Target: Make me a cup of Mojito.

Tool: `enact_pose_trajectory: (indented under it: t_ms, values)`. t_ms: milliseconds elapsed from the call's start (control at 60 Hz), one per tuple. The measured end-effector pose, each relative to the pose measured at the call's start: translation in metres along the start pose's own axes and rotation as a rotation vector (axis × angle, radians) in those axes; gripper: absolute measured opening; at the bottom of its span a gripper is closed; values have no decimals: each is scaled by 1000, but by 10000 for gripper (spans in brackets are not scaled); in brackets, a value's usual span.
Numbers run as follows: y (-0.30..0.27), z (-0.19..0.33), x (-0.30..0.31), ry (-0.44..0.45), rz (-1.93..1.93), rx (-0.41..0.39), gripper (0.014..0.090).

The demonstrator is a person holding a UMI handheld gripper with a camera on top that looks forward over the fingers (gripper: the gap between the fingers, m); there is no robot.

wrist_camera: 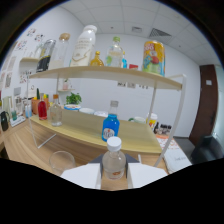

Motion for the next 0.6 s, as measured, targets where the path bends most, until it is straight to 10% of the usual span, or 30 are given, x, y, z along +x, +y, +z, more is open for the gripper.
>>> enact_pose_trajectory:
  t_ms: [600]
  values:
    - [140,26,-6,-43,190,-269,348]
